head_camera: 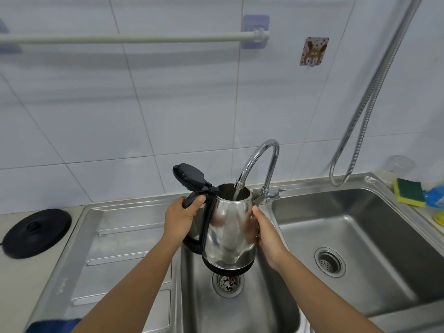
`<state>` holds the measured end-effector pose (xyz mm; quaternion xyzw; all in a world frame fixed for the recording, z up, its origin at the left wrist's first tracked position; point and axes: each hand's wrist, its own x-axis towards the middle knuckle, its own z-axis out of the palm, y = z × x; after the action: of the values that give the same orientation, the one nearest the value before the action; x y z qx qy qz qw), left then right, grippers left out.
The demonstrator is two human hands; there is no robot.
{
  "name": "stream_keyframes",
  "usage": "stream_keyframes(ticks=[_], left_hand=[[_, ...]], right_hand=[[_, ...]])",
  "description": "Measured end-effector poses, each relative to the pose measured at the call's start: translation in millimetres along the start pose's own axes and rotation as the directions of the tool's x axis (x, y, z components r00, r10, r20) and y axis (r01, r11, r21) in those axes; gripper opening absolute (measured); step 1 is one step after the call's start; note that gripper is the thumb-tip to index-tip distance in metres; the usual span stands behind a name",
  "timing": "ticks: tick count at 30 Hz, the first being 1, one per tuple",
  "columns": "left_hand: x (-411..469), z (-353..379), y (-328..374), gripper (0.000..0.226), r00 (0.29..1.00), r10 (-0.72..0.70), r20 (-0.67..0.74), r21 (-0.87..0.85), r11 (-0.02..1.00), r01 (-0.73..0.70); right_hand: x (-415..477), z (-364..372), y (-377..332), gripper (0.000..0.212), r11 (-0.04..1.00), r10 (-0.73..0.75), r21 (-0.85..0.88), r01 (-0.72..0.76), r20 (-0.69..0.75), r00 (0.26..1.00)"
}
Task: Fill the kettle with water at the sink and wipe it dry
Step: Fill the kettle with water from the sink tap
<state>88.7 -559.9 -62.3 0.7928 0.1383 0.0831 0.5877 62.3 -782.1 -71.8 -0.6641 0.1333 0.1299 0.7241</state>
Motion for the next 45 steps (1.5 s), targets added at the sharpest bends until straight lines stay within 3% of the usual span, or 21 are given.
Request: stream_keyframes(ticks=[13,26,33,38,45], left_hand=[[9,-4,-6,0.053,0.996,-0.055,0.073,-0.036,0.998,0.058],[14,0,-15,0.046,0.996,-0.05,0.08,-0.047,0.997,0.054],[13,-4,-15,0.049,0.996,-0.055,0.069,-0.063,0.996,0.059],[14,-3,-9,0.072,0.996,-0.048,0.07,-0.069,0.996,0.053],[18,1,-7,0.066,0.997,-0.048,0.061,-0.052,0.997,0.051]], right_hand=[[12,3,13,0.02,0.999,0.001,0.04,0.0,-0.032,0.999],[20,7,19,0.035,0.998,0.029,0.062,-0.023,-0.087,0.996],[17,10,13,0.024,0.999,0.017,0.04,-0.013,-0.094,0.995],[20,9,10,0.027,0.999,0.005,0.044,-0.002,-0.077,0.997],[20,8,6,0.032,0.999,0.019,0.047,-0.015,-0.087,0.996]])
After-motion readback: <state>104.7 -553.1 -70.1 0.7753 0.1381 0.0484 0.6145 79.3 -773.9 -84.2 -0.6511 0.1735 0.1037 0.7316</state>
